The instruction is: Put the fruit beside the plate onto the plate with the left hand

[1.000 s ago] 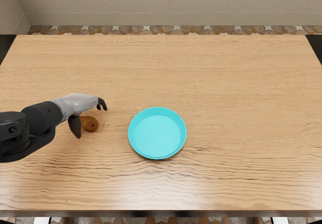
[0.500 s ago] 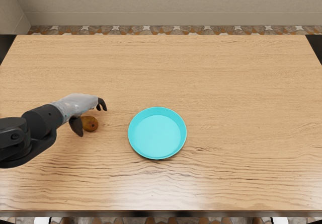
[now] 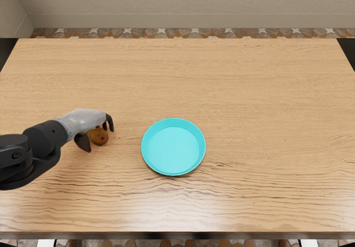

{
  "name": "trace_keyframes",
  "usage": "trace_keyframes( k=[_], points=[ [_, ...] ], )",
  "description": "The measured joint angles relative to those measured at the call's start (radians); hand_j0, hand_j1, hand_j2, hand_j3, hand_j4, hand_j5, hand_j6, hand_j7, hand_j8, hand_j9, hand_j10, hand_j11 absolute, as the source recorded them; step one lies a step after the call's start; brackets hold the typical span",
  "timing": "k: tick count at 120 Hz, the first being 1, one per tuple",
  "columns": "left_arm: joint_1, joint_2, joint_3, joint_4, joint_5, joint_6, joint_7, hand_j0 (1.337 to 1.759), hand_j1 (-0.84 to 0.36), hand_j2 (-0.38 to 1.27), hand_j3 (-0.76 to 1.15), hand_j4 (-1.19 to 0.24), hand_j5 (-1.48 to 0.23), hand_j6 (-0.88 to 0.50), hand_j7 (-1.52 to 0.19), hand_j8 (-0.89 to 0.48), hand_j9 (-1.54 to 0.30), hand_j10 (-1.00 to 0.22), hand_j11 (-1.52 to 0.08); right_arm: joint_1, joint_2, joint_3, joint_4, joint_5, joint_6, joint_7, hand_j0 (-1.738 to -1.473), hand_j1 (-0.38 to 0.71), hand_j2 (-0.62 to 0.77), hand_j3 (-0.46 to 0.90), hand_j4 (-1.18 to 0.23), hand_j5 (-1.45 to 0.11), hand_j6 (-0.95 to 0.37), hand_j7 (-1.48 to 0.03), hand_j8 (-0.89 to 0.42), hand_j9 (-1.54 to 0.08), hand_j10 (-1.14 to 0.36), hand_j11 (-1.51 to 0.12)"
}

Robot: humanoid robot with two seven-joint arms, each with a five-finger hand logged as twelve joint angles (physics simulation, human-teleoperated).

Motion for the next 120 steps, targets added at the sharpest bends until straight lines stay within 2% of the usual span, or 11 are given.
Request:
trace_keyframes(
  k=[18, 39, 46, 52, 65, 90, 109, 120],
  points=[
    [0.000, 0.000, 0.004, 0.000, 0.000, 0.000, 0.000, 1.658, -0.29, 0.13, 0.00, -0.54, -0.70, -0.53, -0.70, -0.52, -0.70, -0.52, -0.70, 0.000, 0.000, 0.000, 0.000, 0.000, 0.000, 0.000, -1.658, -0.35, 0.00, 0.00, 0.00, 0.00, 0.00, 0.00, 0.00, 0.00, 0.00, 0.00],
    [0.000, 0.000, 0.005, 0.000, -0.001, -0.001, 0.000, 1.656, -0.32, 0.25, 0.00, -0.62, -0.82, -0.50, -0.82, -0.50, -0.82, -0.52, -0.82, 0.000, 0.000, 0.000, 0.000, 0.000, 0.000, 0.000, -1.658, -0.35, 0.00, 0.00, 0.00, 0.00, 0.00, 0.00, 0.00, 0.00, 0.00, 0.00],
    [0.000, 0.000, 0.007, 0.000, 0.000, 0.000, 0.000, 1.655, -0.31, 0.25, 0.00, -0.66, -0.85, -0.50, -0.85, -0.49, -0.86, -0.52, -0.86, 0.000, 0.000, 0.000, 0.000, 0.000, 0.000, 0.000, -1.658, -0.35, 0.00, 0.00, 0.00, 0.00, 0.00, 0.00, 0.00, 0.00, 0.00, 0.00],
    [0.000, -0.001, 0.009, 0.000, 0.001, 0.001, 0.000, 1.653, -0.29, 0.18, 0.00, -0.70, -0.87, -0.49, -0.88, -0.48, -0.89, -0.51, -0.90, 0.000, 0.000, 0.000, 0.000, 0.000, 0.000, 0.000, -1.658, -0.35, 0.00, 0.00, 0.00, 0.00, 0.00, 0.00, 0.00, 0.00, 0.00, 0.00],
    [-0.002, 0.000, 0.010, 0.000, 0.000, 0.002, 0.000, 1.653, -0.31, 0.33, 0.00, -0.73, -0.91, -0.50, -0.92, -0.50, -0.93, -0.56, -0.95, 0.000, 0.000, 0.000, 0.000, -0.001, 0.000, 0.000, -1.658, -0.35, 0.00, 0.00, 0.00, 0.00, 0.00, 0.00, 0.00, 0.00, 0.00, 0.00],
    [-0.022, 0.002, 0.003, 0.000, -0.010, -0.004, -0.001, 1.653, -0.35, 0.44, 0.00, -0.69, -0.99, -0.46, -0.98, -0.46, -0.98, -0.54, -0.99, 0.000, 0.000, 0.000, 0.000, 0.000, 0.000, 0.000, -1.658, -0.35, 0.00, 0.00, 0.00, 0.00, 0.00, 0.00, 0.00, 0.00, 0.00, 0.00],
    [-0.053, -0.003, -0.012, 0.000, -0.016, -0.012, -0.002, 1.654, -0.38, 0.52, 0.00, -0.67, -1.02, -0.44, -0.99, -0.47, -0.99, -0.59, -1.00, 0.001, 0.000, 0.000, 0.000, 0.000, 0.000, 0.000, -1.658, -0.35, 0.00, 0.00, 0.00, 0.00, 0.00, 0.00, 0.00, 0.00, 0.00, 0.00],
    [-0.078, -0.005, -0.015, 0.000, -0.016, -0.015, -0.005, 1.654, -0.37, 0.50, 0.00, -0.69, -1.00, -0.46, -0.99, -0.49, -0.99, -0.64, -0.99, 0.001, 0.000, 0.000, 0.000, 0.000, 0.000, 0.000, -1.658, -0.35, 0.00, 0.00, 0.00, 0.00, 0.00, 0.00, 0.00, 0.00, 0.00, 0.00]
  ],
)
